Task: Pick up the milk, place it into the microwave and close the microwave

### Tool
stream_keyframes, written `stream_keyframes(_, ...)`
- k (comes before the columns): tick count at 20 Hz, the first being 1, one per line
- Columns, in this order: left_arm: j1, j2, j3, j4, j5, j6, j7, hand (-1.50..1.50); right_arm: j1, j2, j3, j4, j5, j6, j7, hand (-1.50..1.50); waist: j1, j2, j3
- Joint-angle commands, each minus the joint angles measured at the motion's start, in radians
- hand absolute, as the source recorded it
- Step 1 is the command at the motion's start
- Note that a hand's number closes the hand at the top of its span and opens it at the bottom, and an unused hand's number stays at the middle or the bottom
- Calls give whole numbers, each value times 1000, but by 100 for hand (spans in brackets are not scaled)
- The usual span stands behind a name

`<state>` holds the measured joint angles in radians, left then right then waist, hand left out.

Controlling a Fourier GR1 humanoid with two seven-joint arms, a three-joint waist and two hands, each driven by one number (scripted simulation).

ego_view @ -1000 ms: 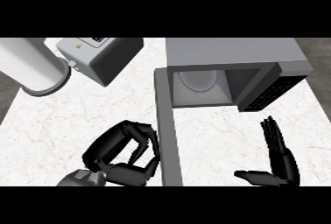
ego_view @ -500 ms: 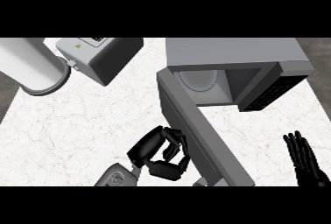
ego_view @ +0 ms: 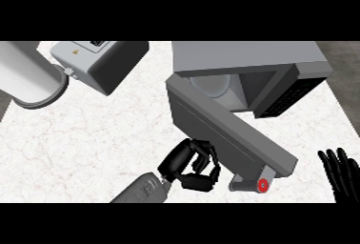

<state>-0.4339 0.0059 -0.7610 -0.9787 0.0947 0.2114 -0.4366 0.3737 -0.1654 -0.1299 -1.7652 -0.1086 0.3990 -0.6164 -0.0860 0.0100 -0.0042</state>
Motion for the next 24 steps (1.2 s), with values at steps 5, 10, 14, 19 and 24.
stream_keyframes(5,-171,-6,-163,39,230,131,20,150,9,-58,-7,-172,-105,57,143,-150,-38,9,-1)
stream_keyframes(10,-168,-6,-188,34,347,206,-50,150,1,-47,40,-222,-116,61,188,-150,-78,19,-3)
stream_keyframes(14,-228,-6,-156,23,428,298,-59,150,-4,-94,7,-267,-147,85,206,-150,-98,18,-3)
stream_keyframes(19,-275,-6,-135,34,514,417,-66,150,-35,-140,-31,-288,-166,91,235,-150,-126,26,-2)
stream_keyframes(24,-351,-6,-128,65,599,471,-41,-150,-89,-162,-61,-285,-214,81,271,-150,-137,35,0)
